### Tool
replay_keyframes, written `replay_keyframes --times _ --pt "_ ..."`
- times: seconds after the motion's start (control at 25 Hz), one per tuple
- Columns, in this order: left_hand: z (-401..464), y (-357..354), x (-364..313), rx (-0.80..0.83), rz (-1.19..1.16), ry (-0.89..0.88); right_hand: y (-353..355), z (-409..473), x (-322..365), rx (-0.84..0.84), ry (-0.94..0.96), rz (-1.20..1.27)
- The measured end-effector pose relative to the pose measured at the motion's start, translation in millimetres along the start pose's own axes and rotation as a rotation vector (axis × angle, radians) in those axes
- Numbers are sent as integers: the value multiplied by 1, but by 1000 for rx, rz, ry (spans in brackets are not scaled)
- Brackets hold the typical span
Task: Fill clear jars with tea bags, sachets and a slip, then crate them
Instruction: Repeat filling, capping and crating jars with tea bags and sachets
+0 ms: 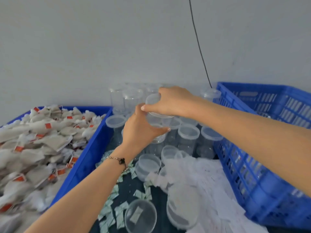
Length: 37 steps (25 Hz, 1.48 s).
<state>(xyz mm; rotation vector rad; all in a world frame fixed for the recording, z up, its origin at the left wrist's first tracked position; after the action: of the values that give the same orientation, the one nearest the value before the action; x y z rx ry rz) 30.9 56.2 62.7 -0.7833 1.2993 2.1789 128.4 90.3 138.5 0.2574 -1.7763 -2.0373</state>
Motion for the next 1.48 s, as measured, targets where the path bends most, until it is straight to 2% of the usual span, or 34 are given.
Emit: replay_keyframes --times 0.12,0.2,0.32,0.4,0.44,0.52,0.6,0.64,0.72,0.84,0.92,1.0,1.16,1.32,1.4,1.48 --pt "-44 20 -3 -14 27 -56 -6 -41 8 37 33 165" --pt "-66 20 -2 38 -3 -83 -12 -68 20 92 151 136" --pt "-94 8 7 179 12 -133 -44 -107 42 395 406 -13" --pt "-105 4 15 217 76 -153 -53 -122 50 498 484 39" --pt "-108 4 18 215 95 -156 -52 -121 52 459 480 87" --pt "-112 7 18 193 123 -174 -52 -109 42 370 300 66" --pt "-116 12 13 168 131 -210 -65 -107 25 427 107 -94" --pt "-117 14 11 163 128 -224 -73 -110 22 488 82 -78" --pt "-118 16 14 174 99 -217 -73 -113 32 539 198 31" --pt "-116 14 27 220 64 -149 -61 -112 46 471 398 115" --pt "-117 7 31 236 71 -134 -56 -108 47 401 404 241" --pt "-120 -3 34 256 51 -112 -64 -106 42 376 410 223" --pt "-130 -15 54 265 -61 -13 -85 -101 13 388 296 346" --pt "-141 1 91 74 -227 155 -121 -90 -47 243 -86 729" --pt "-145 3 104 17 -250 204 -143 -89 -73 152 -276 745" --pt "-147 -3 114 -7 -226 250 -156 -90 -81 109 -310 617"
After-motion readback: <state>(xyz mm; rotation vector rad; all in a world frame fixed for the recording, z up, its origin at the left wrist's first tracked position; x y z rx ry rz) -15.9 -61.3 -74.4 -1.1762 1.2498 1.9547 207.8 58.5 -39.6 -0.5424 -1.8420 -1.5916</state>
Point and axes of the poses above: each hand's wrist, its own z-axis towards the middle knuckle, its own y-axis out of the back of the hand, x = y × z, the point moved 10 cm from there along z, towards the middle knuckle, and after that the axes turned 3 degrees about x, right-handed, at the moved point
